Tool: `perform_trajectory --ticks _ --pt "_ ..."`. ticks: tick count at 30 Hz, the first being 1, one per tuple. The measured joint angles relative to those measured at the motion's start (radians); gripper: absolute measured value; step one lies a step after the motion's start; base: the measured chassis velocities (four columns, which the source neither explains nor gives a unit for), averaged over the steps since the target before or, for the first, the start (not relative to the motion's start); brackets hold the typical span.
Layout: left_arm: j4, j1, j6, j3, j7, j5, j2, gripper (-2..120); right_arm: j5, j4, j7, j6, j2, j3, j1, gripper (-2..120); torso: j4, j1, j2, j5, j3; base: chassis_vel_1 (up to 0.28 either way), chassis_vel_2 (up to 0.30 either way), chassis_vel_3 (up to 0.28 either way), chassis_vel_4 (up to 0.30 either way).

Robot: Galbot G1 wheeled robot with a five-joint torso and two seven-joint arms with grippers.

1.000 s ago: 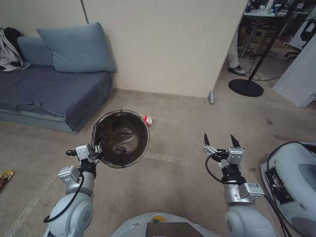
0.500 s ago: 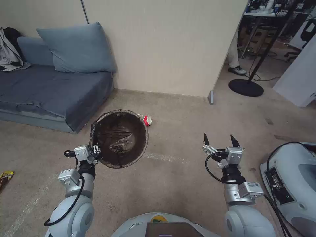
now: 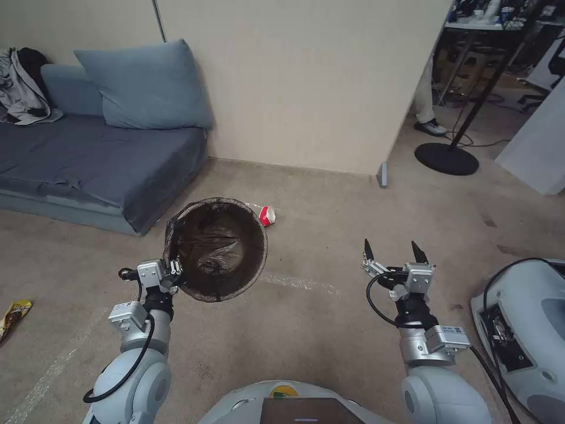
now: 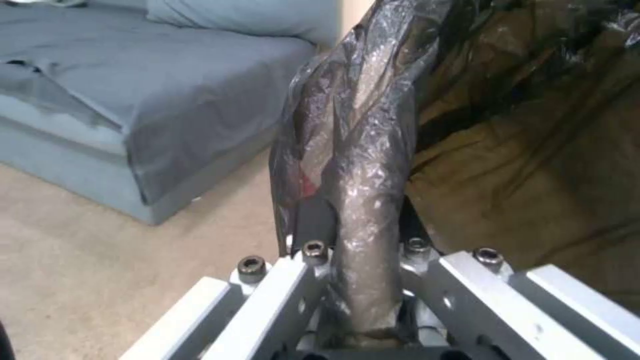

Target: Pick up the trash bin, then pick up the garbage from the floor and place it into the trash bin.

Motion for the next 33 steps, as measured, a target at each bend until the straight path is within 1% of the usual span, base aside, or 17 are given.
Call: perform_trajectory --ticks 22,33 --pt "0.007 0.001 0.002 0.002 0.004 0.011 -0.002 3 0.002 -0.001 0.001 -0.002 -0.001 0.001 0.0 100 0.0 0.0 0.0 0.0 0.0 0.045 0.05 0.054 0.052" --pt "0.011 0.001 0.001 0.004 0.002 0.025 -0.002 3 0.002 0.001 0.002 -0.014 -0.001 -0.004 -0.001 100 0.0002 0.0 0.0 0.0 0.0 0.03 0.028 0.024 0.025"
